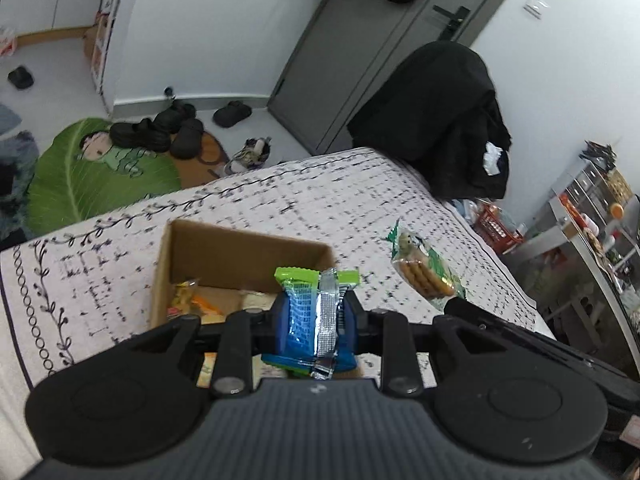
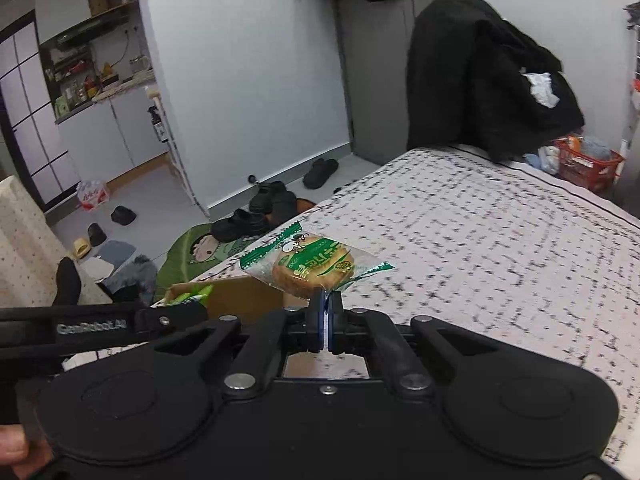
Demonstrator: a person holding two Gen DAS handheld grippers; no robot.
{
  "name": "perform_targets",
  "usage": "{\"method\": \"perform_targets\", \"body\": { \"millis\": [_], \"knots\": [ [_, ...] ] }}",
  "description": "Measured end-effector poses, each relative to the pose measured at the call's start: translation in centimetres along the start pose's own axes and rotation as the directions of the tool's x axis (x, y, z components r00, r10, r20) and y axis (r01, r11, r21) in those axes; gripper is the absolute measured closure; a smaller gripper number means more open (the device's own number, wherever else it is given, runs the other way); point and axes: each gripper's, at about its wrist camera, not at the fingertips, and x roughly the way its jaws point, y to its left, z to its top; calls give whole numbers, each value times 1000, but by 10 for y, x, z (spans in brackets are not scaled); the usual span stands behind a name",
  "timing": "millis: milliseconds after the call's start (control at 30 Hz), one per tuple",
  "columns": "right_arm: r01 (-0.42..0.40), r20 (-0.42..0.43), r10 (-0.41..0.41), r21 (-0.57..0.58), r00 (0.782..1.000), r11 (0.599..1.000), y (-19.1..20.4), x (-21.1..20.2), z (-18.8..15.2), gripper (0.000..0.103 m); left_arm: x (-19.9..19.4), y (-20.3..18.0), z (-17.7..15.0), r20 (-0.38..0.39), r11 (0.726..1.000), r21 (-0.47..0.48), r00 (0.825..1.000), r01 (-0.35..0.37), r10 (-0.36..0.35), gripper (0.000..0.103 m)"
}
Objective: Organize snacks
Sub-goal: 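Carry the blue packet and round cake in both tools over the box, then open left tool to drop the blue packet while right tool releases the cake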
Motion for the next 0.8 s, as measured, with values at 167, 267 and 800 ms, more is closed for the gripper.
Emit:
{"method": "perform_targets", "body": {
  "millis": [167,267,800],
  "knots": [
    [-34,-23,34,-25,999,999,21,12,-1,102,5,21,2,0,999,-49,1000,-20,20,76],
    [-54,-28,53,-22,998,998,31,19,0,102,4,31,4,13,996,-89,1000,-16,17,71],
    [-90,-59,92,49,994,995,21,9,-6,90,-3,34,13,-8,991,-129,999,-48,47,22]
  ]
}}
